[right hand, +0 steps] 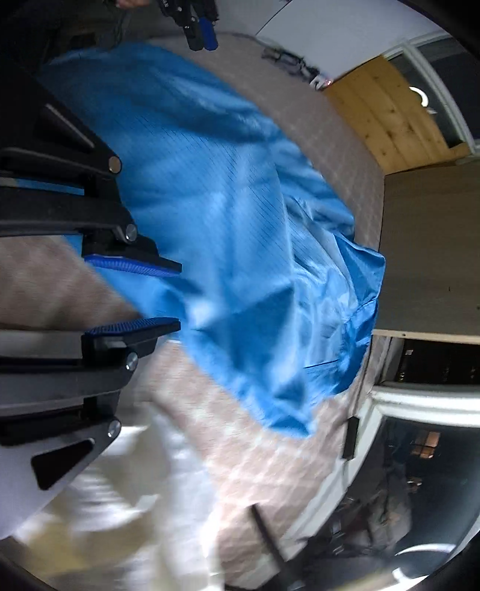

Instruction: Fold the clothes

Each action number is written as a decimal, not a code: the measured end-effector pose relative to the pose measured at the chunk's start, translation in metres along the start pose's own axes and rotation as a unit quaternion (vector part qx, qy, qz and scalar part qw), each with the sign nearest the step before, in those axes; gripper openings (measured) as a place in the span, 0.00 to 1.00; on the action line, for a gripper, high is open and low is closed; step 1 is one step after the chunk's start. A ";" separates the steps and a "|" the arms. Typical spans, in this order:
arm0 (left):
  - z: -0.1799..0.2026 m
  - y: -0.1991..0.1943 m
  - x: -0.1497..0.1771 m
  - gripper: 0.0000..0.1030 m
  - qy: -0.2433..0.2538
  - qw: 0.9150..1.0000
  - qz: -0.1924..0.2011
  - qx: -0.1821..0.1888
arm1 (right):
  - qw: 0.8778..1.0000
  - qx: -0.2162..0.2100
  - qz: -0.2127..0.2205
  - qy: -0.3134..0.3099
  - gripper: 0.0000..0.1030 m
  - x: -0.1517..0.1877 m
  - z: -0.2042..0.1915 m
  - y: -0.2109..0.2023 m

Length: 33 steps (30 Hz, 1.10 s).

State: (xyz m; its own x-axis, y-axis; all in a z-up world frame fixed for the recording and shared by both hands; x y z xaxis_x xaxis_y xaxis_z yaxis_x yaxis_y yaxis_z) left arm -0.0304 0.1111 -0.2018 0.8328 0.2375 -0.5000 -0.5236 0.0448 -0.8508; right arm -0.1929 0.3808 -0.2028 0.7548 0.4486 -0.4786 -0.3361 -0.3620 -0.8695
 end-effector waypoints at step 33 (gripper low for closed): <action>-0.058 -0.046 0.201 0.35 0.087 0.985 -0.073 0.133 | 0.989 0.084 0.013 0.123 0.29 0.227 -0.200 -0.074</action>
State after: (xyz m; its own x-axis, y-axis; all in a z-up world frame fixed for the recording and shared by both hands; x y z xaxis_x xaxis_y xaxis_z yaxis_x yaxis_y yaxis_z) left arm 0.1719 0.1005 -0.2727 0.9087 0.0404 -0.4154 -0.4052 0.3235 -0.8551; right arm 0.1163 0.3459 -0.2231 0.8518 0.2213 -0.4749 -0.4306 -0.2208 -0.8751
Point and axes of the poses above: each gripper's, at about its wrist camera, not at the fingertips, and y roughly the way its jaws point, z to its right, x to its underside, the point moved 9 cm from there along y, roughly the way its jaws point, and after that the axes turned 1 degree about -y, right-handed, at the moved point
